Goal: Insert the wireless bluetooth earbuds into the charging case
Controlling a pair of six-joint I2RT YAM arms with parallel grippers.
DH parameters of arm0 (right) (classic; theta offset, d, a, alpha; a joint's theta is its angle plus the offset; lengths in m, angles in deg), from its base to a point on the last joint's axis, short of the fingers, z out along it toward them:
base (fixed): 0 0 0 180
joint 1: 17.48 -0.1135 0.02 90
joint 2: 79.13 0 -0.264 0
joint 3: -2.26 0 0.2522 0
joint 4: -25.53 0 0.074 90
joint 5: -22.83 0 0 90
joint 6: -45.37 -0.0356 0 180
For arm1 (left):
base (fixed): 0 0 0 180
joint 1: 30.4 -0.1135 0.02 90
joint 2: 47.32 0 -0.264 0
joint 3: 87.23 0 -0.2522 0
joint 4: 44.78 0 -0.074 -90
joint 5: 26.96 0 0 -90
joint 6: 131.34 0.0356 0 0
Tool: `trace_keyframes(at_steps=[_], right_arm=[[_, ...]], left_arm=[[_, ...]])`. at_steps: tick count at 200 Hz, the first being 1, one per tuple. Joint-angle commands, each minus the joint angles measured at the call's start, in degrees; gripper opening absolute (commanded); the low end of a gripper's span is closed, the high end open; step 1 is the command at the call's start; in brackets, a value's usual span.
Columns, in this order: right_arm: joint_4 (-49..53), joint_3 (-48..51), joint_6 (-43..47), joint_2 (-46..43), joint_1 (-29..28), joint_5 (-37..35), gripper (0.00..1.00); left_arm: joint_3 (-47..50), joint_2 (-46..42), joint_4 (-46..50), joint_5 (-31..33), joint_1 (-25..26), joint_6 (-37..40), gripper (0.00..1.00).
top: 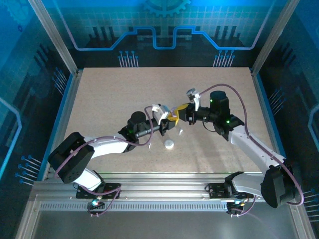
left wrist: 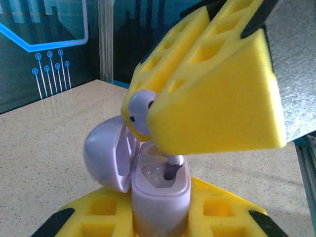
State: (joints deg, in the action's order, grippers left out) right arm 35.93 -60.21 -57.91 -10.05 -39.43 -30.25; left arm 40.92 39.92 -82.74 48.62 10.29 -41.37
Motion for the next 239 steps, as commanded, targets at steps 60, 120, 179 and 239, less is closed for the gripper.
trace_keyframes(at_steps=[60, 120, 179, 239], right_arm=[[1.3, 0.9, -0.6, 1.2, 0.0, 0.4, 0.16], [4.3, -0.9, 0.5, 1.4, -0.7, -0.9, 0.25], [3.6, -1.4, 0.1, 2.0, -0.9, -1.2, 0.27], [3.7, -3.1, -0.2, 1.2, -0.9, -0.4, 0.33]], left_arm=[[-1.5, -2.0, -4.5, 0.0, 0.4, -0.2, 0.17], [-1.9, -1.9, -4.0, 0.1, 0.4, 0.3, 0.17], [-1.7, -1.9, -3.6, -0.1, 0.4, 0.4, 0.17], [-2.1, -1.6, -3.7, -0.4, 0.4, 0.1, 0.17]])
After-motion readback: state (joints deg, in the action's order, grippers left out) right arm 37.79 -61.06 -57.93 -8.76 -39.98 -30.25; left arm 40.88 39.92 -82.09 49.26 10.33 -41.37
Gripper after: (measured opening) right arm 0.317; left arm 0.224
